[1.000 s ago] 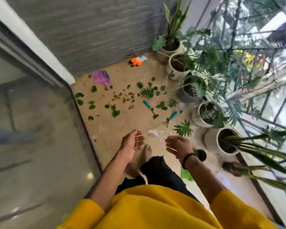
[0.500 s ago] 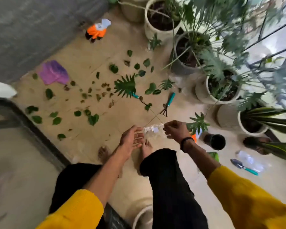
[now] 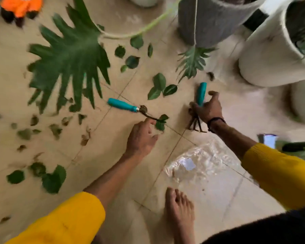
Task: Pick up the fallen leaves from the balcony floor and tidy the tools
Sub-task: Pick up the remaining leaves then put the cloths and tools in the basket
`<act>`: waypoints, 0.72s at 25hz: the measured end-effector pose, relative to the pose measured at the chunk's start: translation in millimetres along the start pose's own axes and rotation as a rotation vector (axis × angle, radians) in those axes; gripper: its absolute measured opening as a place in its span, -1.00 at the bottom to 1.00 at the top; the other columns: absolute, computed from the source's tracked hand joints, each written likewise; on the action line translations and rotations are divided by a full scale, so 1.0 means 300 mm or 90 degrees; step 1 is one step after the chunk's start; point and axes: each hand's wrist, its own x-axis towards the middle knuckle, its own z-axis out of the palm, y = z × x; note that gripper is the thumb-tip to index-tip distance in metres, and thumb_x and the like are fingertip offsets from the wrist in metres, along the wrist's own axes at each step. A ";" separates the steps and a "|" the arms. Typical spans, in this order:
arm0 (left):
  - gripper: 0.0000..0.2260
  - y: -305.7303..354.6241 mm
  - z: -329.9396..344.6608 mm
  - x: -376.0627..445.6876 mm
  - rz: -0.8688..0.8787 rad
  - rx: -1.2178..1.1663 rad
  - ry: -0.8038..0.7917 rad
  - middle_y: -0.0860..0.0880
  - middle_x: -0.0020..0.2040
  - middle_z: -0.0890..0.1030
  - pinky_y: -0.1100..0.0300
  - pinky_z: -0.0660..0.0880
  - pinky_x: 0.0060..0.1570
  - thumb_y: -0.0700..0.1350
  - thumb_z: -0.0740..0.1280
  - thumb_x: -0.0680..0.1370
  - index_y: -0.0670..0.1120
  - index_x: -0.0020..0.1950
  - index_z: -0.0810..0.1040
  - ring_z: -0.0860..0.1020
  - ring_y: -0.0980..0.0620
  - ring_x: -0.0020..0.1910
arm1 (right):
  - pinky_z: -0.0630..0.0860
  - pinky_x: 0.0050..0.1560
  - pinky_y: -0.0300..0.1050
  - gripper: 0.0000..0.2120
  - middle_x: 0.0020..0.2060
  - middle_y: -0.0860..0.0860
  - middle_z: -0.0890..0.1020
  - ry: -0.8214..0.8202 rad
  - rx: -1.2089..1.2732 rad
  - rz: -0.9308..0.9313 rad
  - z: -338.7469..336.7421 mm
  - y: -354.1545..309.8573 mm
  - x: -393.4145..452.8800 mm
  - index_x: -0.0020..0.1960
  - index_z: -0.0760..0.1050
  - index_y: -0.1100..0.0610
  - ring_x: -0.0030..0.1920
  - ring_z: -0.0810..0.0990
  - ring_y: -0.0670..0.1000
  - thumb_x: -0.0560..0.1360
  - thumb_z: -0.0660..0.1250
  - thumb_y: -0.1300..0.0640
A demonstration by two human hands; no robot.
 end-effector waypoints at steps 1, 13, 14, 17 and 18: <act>-0.57 -0.033 0.021 0.027 0.037 0.009 0.018 0.08 -0.05 0.54 0.08 0.54 0.05 -0.03 0.51 0.46 0.15 0.29 0.49 0.51 0.05 0.00 | 0.51 0.06 0.01 -0.28 0.10 0.18 0.59 0.017 -0.006 -0.031 0.016 0.012 0.020 0.41 0.27 0.09 0.08 0.56 0.18 0.39 0.53 -0.06; -0.62 -0.148 -0.231 0.240 0.232 0.512 0.116 0.01 0.26 0.49 -0.40 -0.10 0.46 -0.24 0.34 0.52 0.13 0.26 0.50 0.33 -0.09 0.36 | 0.47 0.01 -0.12 -0.44 0.06 0.15 0.68 0.014 -0.088 -0.005 -0.178 0.216 -0.024 0.42 0.42 0.03 -0.05 0.57 0.06 0.45 0.47 0.15; -0.64 -0.152 -0.244 0.237 0.252 0.529 0.104 0.03 0.19 0.52 -0.38 -0.09 0.46 -0.24 0.34 0.52 0.14 0.21 0.49 0.37 -0.07 0.31 | 0.50 0.06 -0.08 -0.42 0.10 0.17 0.65 0.009 -0.098 0.004 -0.172 0.228 -0.025 0.44 0.40 0.04 -0.01 0.58 0.09 0.46 0.46 0.17; -0.70 -0.198 -0.285 0.186 0.279 0.573 0.046 0.08 0.08 0.54 -0.23 0.02 0.46 -0.22 0.33 0.54 0.15 0.15 0.43 0.42 -0.03 0.21 | 0.49 0.23 0.07 -0.46 0.22 0.21 0.49 0.111 -0.141 -0.130 -0.124 0.219 -0.042 0.42 0.39 0.05 0.18 0.50 0.22 0.47 0.44 0.11; -0.68 -0.224 -0.297 0.159 0.283 0.572 0.028 0.09 0.08 0.54 -0.18 0.04 0.45 -0.23 0.32 0.54 0.15 0.14 0.42 0.42 -0.03 0.20 | 0.49 0.24 0.08 -0.48 0.22 0.20 0.46 0.118 -0.145 -0.214 -0.099 0.201 -0.053 0.39 0.42 0.06 0.19 0.47 0.23 0.47 0.44 0.06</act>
